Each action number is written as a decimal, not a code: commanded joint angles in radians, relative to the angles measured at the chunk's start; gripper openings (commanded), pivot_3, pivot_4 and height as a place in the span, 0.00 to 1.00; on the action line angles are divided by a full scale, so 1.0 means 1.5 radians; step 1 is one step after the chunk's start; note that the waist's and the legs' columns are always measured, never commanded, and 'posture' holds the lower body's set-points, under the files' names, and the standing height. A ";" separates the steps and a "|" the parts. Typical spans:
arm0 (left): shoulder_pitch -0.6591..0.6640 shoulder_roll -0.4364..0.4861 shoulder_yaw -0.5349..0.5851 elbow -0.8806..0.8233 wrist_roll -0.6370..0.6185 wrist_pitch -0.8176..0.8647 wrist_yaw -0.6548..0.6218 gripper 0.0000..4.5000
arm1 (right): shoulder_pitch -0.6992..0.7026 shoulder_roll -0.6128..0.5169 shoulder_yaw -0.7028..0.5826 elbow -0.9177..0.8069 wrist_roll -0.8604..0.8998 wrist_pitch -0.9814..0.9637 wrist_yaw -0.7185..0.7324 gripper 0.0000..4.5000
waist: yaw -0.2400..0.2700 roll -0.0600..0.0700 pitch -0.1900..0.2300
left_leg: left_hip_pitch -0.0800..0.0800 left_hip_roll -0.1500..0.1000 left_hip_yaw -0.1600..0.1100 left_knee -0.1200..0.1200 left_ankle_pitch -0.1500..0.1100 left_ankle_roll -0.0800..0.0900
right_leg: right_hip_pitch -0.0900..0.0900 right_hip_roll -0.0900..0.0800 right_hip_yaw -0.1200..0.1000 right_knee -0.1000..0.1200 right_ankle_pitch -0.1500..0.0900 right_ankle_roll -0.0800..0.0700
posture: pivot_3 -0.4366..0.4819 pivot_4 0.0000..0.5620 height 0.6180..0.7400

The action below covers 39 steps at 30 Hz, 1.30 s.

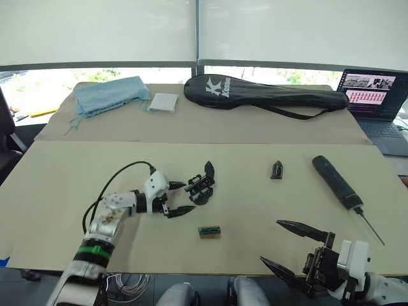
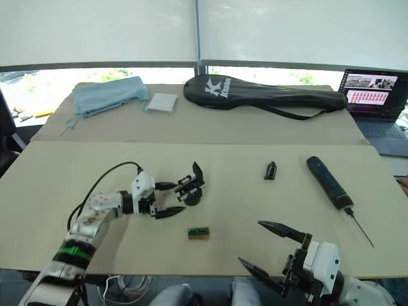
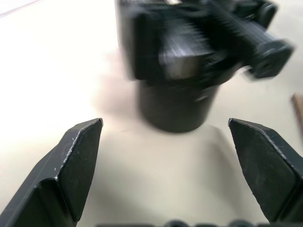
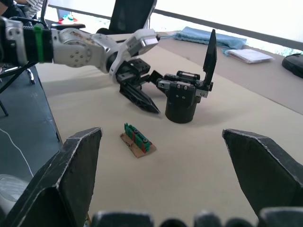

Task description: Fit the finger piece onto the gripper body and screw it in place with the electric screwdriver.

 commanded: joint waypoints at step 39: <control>0.074 -0.152 0.025 -0.242 0.052 0.123 0.180 0.51 | 0.032 0.017 -0.015 -0.031 -0.012 -0.018 -0.010 1.00 | -0.002 -0.002 0.001 | -0.003 0.000 0.000 0.004 -0.002 0.004 | -0.001 0.000 0.001 0.000 0.000 0.001 | 0.48 0.27 1.00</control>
